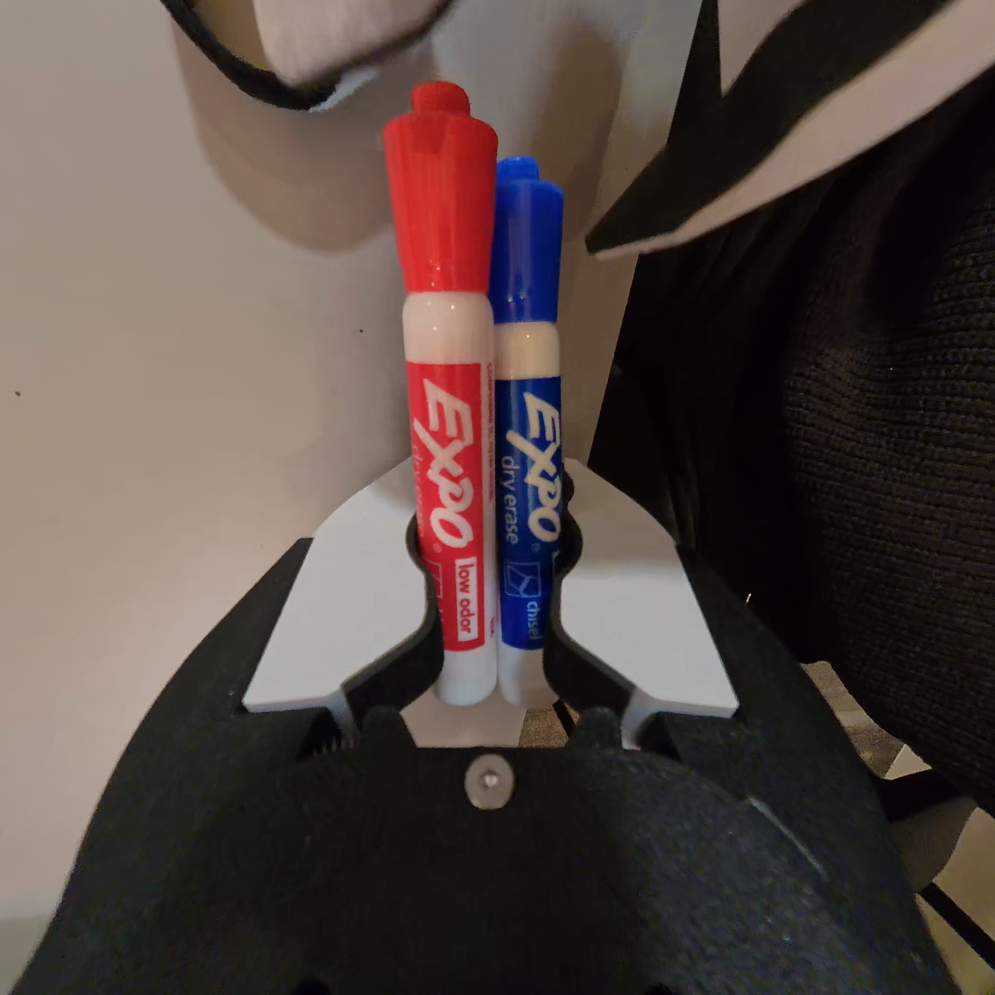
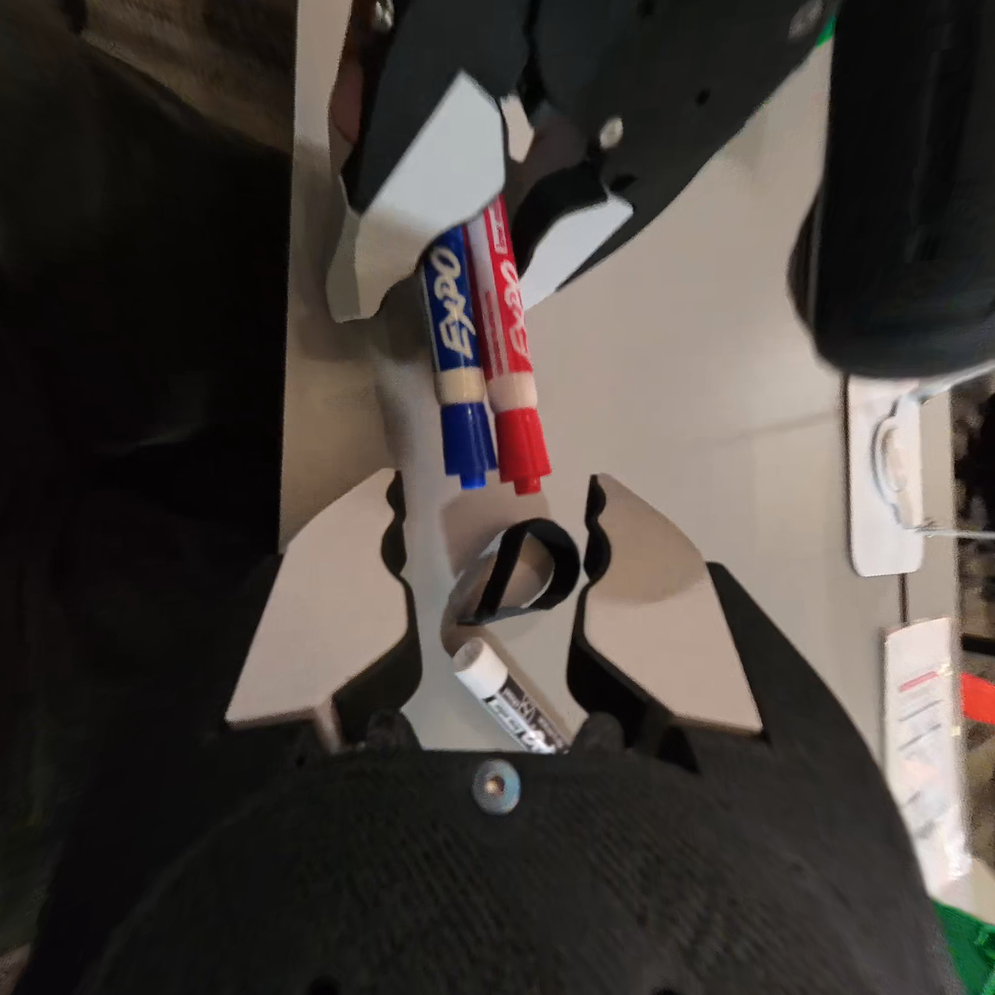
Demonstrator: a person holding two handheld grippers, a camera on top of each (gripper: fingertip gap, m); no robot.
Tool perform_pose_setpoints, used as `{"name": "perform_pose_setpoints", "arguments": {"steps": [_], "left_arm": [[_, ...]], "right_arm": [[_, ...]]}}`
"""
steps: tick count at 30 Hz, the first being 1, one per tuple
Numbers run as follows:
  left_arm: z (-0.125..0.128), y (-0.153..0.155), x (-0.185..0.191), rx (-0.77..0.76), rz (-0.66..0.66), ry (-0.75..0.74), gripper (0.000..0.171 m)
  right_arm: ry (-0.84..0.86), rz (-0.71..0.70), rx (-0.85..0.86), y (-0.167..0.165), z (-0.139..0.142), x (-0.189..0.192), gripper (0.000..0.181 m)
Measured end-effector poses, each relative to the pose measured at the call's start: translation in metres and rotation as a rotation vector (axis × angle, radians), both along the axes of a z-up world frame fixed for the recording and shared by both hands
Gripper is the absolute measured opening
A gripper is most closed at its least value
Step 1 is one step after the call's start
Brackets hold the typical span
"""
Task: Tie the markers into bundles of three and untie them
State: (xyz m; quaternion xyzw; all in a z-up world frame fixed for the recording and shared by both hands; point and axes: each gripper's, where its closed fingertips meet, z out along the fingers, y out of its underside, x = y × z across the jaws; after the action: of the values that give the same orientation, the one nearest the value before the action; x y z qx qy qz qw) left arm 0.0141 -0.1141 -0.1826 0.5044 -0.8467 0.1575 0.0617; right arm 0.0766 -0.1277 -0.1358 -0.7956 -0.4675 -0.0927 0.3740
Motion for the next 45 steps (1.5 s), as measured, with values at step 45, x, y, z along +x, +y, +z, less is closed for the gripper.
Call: {"name": "perform_pose_setpoints", "arguments": {"steps": [45], "left_arm": [[0.04, 0.006, 0.021, -0.178, 0.234, -0.15, 0.045]], "right_arm": [[1.818, -0.713, 0.392, 0.007, 0.07, 0.023, 0.055]]}}
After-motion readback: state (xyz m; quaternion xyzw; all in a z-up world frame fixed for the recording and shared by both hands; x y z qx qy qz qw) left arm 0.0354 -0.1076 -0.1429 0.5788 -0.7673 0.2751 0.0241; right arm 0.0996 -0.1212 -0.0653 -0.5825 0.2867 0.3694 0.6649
